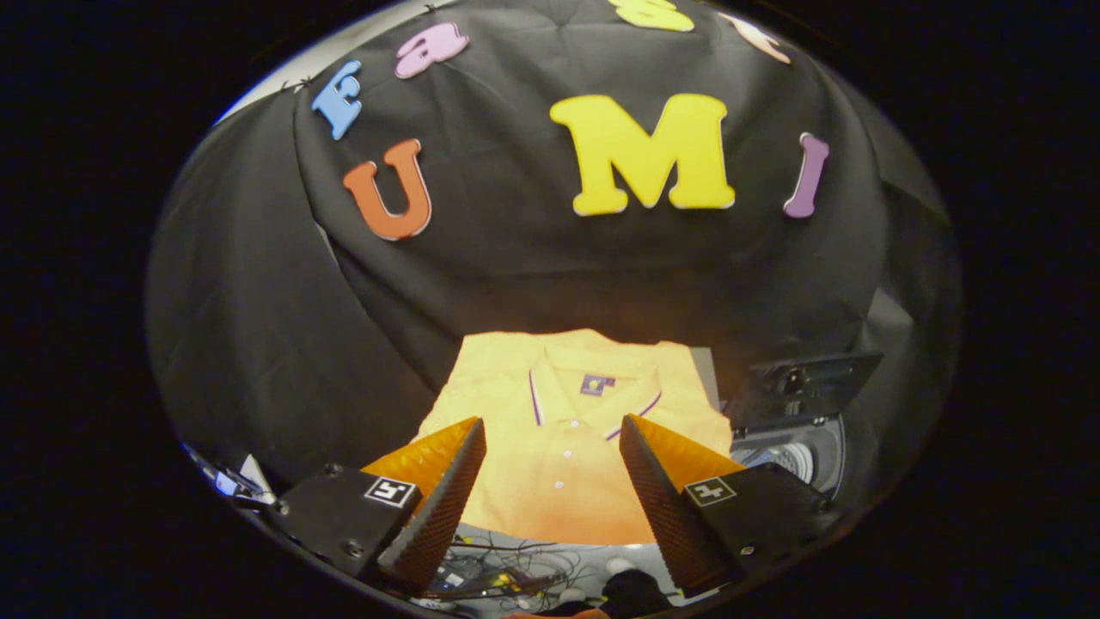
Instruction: Put the clothes into the washing machine and then close the washing machine lid.
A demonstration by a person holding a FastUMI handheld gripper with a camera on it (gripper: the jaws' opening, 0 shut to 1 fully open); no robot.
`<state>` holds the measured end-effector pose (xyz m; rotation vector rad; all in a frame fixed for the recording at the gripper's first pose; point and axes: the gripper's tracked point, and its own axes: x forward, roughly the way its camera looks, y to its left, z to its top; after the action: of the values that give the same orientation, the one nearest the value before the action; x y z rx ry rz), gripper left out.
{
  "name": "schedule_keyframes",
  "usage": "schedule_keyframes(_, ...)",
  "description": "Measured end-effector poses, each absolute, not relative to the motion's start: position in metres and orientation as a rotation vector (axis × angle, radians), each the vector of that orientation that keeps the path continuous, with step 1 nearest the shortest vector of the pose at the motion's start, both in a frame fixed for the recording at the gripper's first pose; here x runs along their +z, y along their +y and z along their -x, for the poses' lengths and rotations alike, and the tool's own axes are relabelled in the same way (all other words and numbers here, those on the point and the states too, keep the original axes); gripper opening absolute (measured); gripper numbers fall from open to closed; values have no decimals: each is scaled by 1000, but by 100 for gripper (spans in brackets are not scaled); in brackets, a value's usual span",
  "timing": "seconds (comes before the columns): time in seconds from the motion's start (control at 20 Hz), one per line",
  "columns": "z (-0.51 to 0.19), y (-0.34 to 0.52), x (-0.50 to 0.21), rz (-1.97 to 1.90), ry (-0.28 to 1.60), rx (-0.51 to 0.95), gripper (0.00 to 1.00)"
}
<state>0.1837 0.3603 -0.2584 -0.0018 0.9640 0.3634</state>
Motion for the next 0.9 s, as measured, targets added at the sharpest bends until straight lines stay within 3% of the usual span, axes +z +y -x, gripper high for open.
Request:
schedule_keyframes(0.55,-187,374,-360,30,1432,310,97)
schedule_keyframes(0.9,-187,375,-392,119,1453,221,98)
